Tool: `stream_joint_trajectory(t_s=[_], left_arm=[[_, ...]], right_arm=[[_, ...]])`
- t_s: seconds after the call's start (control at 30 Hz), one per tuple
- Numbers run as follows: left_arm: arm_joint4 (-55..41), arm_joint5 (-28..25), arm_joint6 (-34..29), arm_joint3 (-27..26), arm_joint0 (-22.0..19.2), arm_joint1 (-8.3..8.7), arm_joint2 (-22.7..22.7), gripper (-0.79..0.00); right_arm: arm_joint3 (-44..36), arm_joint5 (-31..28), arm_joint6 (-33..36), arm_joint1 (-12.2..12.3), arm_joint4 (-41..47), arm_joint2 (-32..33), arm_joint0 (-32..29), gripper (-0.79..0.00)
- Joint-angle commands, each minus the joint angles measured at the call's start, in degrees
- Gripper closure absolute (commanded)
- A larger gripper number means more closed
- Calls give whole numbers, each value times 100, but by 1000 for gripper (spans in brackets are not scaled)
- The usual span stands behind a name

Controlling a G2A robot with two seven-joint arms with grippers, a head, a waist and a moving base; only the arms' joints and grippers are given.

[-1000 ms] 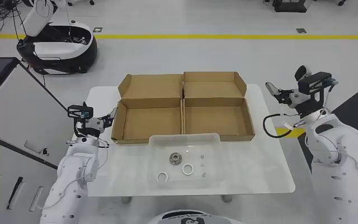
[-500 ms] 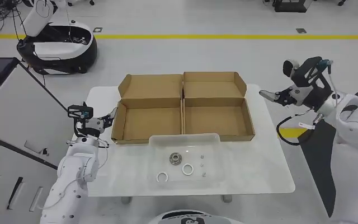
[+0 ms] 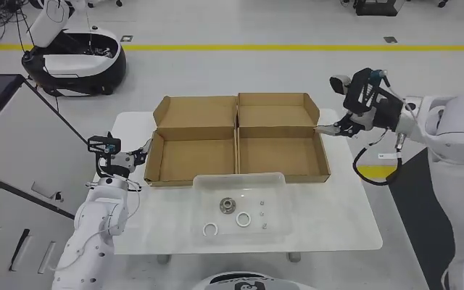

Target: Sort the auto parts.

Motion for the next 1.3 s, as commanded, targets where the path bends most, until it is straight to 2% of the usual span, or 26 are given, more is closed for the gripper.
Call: stream_joint_trajectory(t_s=[0.0,0.37,0.5,0.63,0.83,1.03,1.07,1.27], left_arm=[[0,0,0,0,0,0,0,-785],[0,0,0,0,0,0,0,-785],[0,0,0,0,0,0,0,-785],[0,0,0,0,0,0,0,-785],[0,0,0,0,0,0,0,-785],[0,0,0,0,0,0,0,-785],[0,0,0,0,0,0,0,-785],[0,0,0,0,0,0,0,-785]], right_arm=[[-32,74,74,252,274,-378,234,-785],[-230,-111,-111,1493,959,-2486,1446,-785],[-335,-361,-361,1851,920,-3317,1845,-785],[-342,-612,-613,2105,854,-4063,2274,-785],[-284,-827,-828,2270,826,-5073,2896,-785],[-38,-774,-777,2223,1015,-5899,3433,-785],[118,-586,-590,2190,1119,-5936,3519,-785],[118,-586,-590,2190,1119,-5936,3519,-785]])
